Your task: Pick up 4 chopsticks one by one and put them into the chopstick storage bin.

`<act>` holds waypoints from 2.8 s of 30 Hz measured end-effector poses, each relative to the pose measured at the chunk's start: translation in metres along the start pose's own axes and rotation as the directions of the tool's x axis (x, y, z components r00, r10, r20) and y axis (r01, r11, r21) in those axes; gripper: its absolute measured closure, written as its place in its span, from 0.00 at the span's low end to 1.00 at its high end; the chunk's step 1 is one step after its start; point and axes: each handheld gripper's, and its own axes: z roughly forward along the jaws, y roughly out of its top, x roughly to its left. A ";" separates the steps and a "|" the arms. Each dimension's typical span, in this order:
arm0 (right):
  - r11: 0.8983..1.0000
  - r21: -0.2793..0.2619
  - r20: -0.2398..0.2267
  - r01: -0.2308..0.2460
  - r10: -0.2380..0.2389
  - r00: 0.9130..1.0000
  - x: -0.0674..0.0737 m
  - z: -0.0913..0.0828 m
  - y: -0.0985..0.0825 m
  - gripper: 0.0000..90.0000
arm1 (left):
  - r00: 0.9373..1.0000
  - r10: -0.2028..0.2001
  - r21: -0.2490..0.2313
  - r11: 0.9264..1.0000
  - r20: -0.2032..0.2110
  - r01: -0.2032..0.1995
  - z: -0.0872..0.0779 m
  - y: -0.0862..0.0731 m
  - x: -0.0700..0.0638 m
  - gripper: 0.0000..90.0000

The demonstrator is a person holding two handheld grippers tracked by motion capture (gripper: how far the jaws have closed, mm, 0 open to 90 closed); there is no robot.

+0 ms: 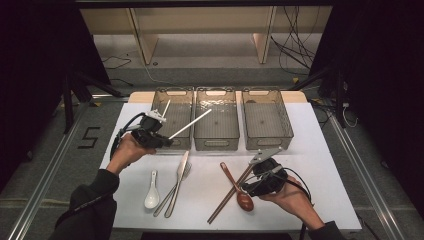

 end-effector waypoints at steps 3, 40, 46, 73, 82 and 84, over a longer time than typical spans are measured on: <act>1.000 0.001 -0.001 0.000 0.000 1.000 0.000 0.000 0.000 0.35 | 0.999 -0.024 -0.011 1.000 -0.027 0.023 -0.001 0.005 0.010 0.94; 1.000 0.001 -0.018 0.006 -0.006 1.000 0.001 0.001 0.000 0.35 | 0.954 -0.237 0.008 0.970 -0.185 0.243 0.043 0.030 0.078 0.94; 1.000 0.002 -0.021 0.004 -0.004 1.000 0.002 0.001 0.000 0.35 | 0.943 -0.242 -0.014 0.969 -0.228 0.246 0.048 0.031 0.079 0.90; 0.998 0.004 -0.053 0.056 -0.056 0.997 0.004 0.015 0.004 0.62 | 0.976 -0.214 -0.236 0.950 -0.021 0.204 -0.005 0.003 -0.002 0.31; 0.994 0.039 -0.083 0.099 -0.095 0.992 0.006 0.038 0.007 0.94 | 0.989 -0.145 -0.253 0.957 -0.004 0.139 -0.006 -0.024 -0.035 0.29; 0.994 0.047 -0.089 0.104 -0.099 0.991 0.007 0.043 0.007 0.97 | 0.991 -0.131 -0.251 0.960 -0.006 0.126 -0.008 -0.028 -0.040 0.28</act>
